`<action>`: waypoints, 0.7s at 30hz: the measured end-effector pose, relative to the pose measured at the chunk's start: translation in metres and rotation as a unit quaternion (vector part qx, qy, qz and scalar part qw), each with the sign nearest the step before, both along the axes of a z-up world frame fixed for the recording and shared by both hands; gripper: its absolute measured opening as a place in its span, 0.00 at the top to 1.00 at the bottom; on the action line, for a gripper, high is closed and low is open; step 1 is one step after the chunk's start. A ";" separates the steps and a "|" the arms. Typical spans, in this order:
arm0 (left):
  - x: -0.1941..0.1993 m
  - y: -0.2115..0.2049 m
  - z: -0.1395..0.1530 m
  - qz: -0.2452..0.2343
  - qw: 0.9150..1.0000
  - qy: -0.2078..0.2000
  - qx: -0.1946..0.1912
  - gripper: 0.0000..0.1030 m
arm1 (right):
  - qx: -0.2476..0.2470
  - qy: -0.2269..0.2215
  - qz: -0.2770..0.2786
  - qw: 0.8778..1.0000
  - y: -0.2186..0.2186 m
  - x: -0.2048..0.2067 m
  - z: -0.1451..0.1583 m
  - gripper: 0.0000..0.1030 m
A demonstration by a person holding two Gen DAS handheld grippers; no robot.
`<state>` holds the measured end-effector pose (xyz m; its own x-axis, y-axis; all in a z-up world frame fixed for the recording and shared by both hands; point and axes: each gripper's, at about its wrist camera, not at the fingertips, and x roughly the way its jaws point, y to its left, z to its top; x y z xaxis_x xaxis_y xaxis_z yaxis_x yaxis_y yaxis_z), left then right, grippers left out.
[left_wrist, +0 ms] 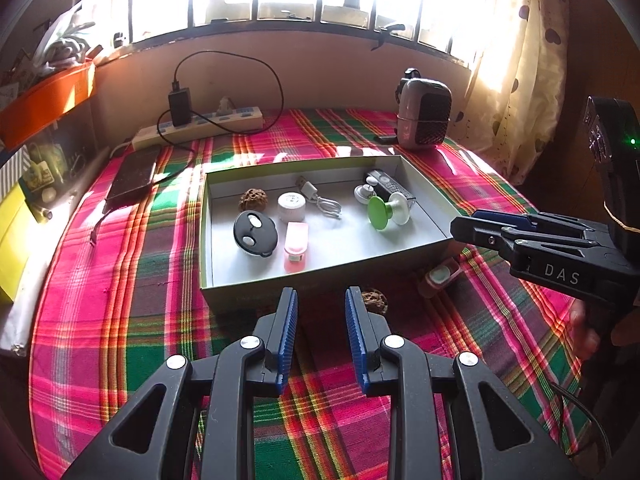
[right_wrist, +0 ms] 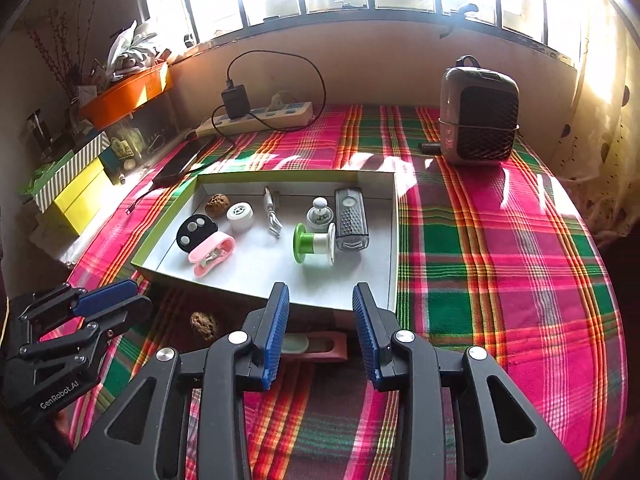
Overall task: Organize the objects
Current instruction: 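Withdraw both grippers from the box toward the remaining items, then reach the left gripper down to the brown walnut in front of the box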
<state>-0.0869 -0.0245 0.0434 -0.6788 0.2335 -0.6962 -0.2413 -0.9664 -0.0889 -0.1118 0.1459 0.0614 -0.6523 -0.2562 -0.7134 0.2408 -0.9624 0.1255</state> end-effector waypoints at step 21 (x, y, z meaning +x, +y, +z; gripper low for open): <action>-0.006 0.024 -0.022 -0.027 0.999 -0.035 -0.003 0.71 | -0.004 -0.023 -0.027 0.999 0.026 0.015 -0.024 0.66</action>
<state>-0.0925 -0.0003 0.0218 -0.6151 0.2652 -0.7425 -0.2871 -0.9524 -0.1024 -0.0969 0.1715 0.0374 -0.6320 -0.2281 -0.7406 0.1828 -0.9726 0.1436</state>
